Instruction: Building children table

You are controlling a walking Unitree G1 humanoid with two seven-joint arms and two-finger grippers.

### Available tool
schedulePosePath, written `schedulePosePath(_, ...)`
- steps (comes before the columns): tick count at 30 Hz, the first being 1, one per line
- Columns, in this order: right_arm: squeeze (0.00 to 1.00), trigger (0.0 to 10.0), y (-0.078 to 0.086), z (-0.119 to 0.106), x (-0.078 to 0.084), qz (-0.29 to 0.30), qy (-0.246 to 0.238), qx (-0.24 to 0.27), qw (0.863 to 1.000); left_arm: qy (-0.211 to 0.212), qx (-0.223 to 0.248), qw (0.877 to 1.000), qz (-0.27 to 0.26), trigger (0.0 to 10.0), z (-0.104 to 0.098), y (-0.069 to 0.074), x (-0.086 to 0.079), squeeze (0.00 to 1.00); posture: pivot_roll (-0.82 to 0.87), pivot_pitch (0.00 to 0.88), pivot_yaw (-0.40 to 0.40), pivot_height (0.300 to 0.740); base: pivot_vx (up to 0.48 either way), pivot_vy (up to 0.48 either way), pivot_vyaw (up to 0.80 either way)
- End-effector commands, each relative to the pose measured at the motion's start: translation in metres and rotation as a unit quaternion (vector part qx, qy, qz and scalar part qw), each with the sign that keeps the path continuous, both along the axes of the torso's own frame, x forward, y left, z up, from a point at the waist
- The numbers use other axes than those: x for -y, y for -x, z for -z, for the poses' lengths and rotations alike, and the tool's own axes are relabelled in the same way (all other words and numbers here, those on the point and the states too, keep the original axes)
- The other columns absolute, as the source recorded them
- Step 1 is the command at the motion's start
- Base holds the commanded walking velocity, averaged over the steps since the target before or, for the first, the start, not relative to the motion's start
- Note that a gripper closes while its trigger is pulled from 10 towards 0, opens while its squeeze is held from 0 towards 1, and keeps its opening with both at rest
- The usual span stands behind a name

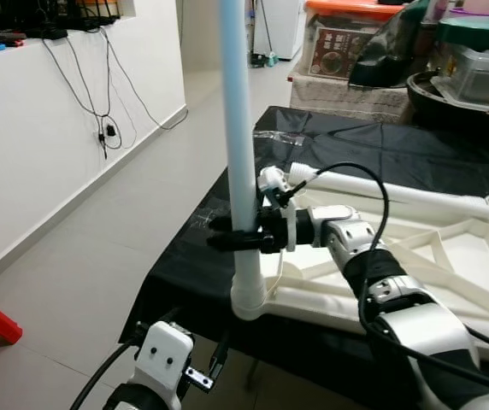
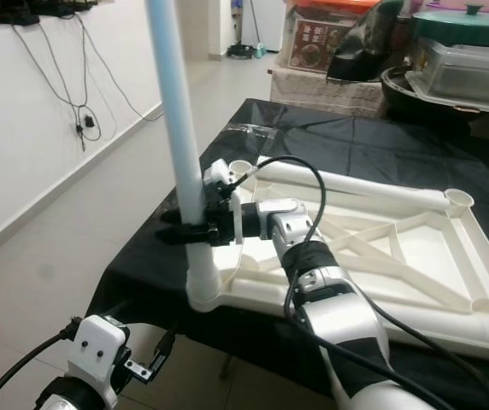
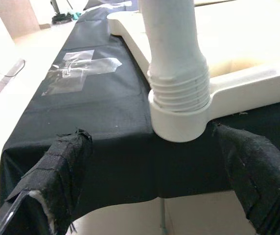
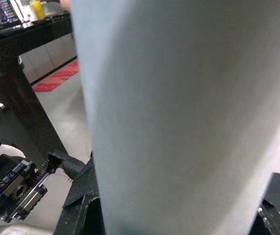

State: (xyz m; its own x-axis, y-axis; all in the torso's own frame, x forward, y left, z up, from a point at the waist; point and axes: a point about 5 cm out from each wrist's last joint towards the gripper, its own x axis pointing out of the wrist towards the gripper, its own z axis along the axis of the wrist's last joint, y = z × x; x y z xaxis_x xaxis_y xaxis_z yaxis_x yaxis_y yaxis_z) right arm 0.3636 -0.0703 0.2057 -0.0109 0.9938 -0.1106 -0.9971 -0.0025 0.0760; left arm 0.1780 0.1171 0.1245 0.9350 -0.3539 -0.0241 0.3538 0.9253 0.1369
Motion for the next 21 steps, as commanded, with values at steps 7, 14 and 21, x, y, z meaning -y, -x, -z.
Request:
schedulePosePath(7, 0.0, 0.0, -0.016, 0.008, 0.0, 0.177, -0.005, 0.032, 0.984, 0.0, 0.0, 1.0, 0.002, 10.0, 0.0, -0.002, 0.001, 0.0, 0.26, 0.034, -0.064, 0.74, 0.0, 0.0, 0.0)
schedulePosePath(14, 0.0, 0.0, -0.029, 0.013, 0.032, 0.393, -0.065, 0.032, 0.917, -0.001, 0.003, 1.0, 0.005, 10.0, 0.001, -0.005, 0.002, 0.0, 0.24, 0.023, -0.055, 0.74, 0.0, 0.0, 0.0)
schedulePosePath(21, 0.0, 0.0, -0.021, 0.022, 0.042, 0.434, -0.061, 0.064, 0.896, -0.003, 0.005, 1.0, 0.006, 10.0, 0.0, -0.006, 0.002, 0.0, 0.24, 0.022, -0.053, 0.74, 0.0, 0.0, 0.0)
